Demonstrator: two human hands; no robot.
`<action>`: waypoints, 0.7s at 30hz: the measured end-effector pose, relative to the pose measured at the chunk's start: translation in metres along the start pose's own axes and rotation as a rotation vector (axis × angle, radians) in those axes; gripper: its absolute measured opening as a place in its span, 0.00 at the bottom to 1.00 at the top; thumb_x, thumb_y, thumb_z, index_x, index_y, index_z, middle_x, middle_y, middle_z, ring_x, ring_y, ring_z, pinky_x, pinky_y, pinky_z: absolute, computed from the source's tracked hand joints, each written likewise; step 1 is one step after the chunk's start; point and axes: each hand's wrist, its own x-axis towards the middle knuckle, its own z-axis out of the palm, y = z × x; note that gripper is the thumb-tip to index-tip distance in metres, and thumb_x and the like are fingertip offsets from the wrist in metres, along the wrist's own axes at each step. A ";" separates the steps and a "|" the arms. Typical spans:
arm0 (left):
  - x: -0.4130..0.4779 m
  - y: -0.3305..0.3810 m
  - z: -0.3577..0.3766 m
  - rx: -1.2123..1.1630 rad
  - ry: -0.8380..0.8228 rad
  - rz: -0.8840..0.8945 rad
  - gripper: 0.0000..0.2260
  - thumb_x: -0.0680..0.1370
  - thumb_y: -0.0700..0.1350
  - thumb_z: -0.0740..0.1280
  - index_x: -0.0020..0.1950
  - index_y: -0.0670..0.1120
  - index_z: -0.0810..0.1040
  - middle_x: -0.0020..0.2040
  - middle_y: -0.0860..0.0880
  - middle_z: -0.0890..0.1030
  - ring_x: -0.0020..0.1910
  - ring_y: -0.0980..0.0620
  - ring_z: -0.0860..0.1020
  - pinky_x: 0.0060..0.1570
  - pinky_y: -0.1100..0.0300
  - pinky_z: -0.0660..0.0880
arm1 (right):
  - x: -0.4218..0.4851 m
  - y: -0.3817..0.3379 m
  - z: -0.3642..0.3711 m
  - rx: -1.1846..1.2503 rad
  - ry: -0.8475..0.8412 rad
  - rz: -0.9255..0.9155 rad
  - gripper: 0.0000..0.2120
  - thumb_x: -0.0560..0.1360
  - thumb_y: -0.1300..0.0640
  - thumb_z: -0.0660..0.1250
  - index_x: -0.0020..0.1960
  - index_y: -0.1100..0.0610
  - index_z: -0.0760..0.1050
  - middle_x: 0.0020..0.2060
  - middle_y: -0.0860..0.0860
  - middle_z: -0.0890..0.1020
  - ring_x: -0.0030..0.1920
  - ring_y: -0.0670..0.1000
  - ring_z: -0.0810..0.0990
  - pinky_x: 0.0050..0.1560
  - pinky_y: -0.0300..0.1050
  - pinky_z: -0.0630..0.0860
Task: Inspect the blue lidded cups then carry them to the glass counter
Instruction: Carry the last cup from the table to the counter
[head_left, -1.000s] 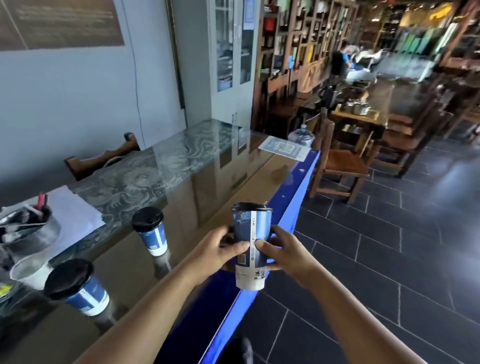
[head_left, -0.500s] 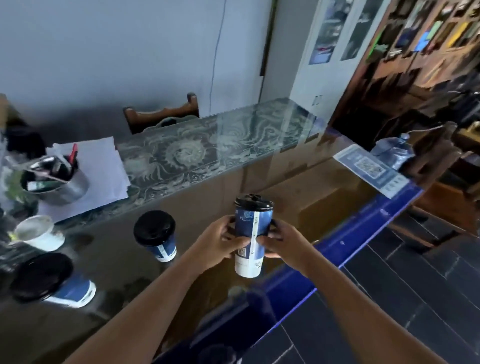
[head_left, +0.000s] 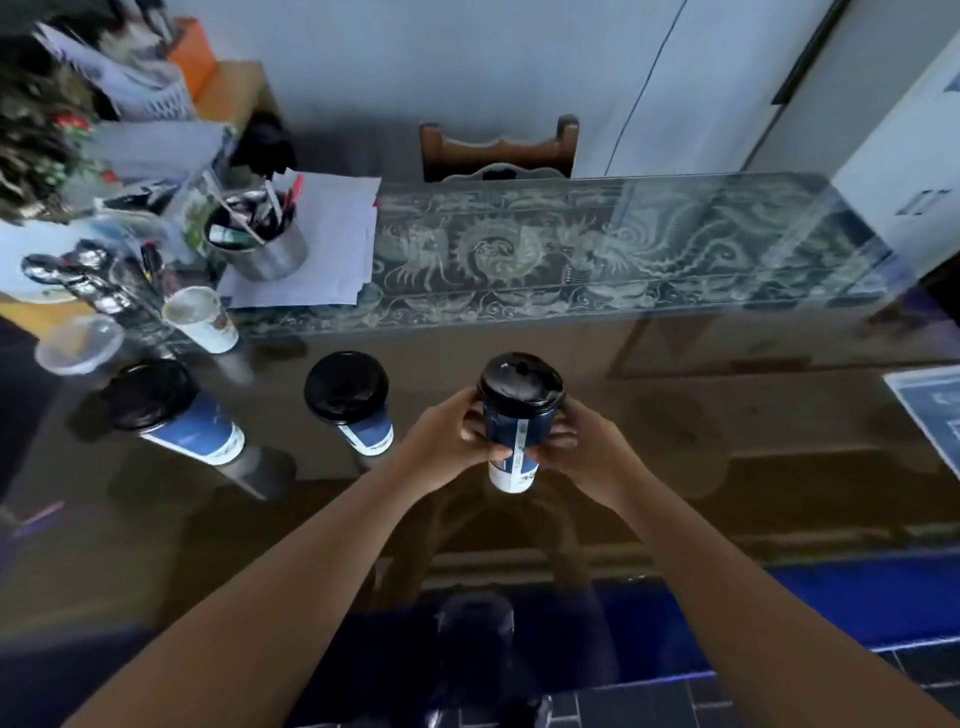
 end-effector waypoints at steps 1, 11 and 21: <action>0.004 0.002 0.003 0.015 0.020 0.004 0.25 0.72 0.42 0.79 0.65 0.54 0.73 0.53 0.58 0.82 0.53 0.57 0.83 0.53 0.60 0.79 | 0.007 0.004 -0.004 -0.006 -0.003 -0.015 0.26 0.72 0.59 0.77 0.68 0.51 0.74 0.57 0.49 0.85 0.56 0.49 0.84 0.61 0.55 0.82; 0.042 -0.009 0.025 0.040 0.154 0.035 0.30 0.71 0.40 0.80 0.70 0.48 0.72 0.57 0.51 0.84 0.54 0.54 0.84 0.56 0.57 0.81 | 0.054 0.030 -0.020 -0.135 -0.008 -0.158 0.33 0.72 0.59 0.78 0.73 0.49 0.69 0.53 0.50 0.87 0.52 0.46 0.85 0.58 0.43 0.81; 0.066 -0.018 0.034 0.028 0.188 0.080 0.31 0.73 0.42 0.79 0.72 0.52 0.70 0.62 0.55 0.82 0.57 0.58 0.82 0.55 0.64 0.80 | 0.068 0.035 -0.027 -0.137 0.020 -0.187 0.37 0.72 0.58 0.78 0.76 0.49 0.66 0.53 0.42 0.83 0.53 0.38 0.77 0.54 0.35 0.71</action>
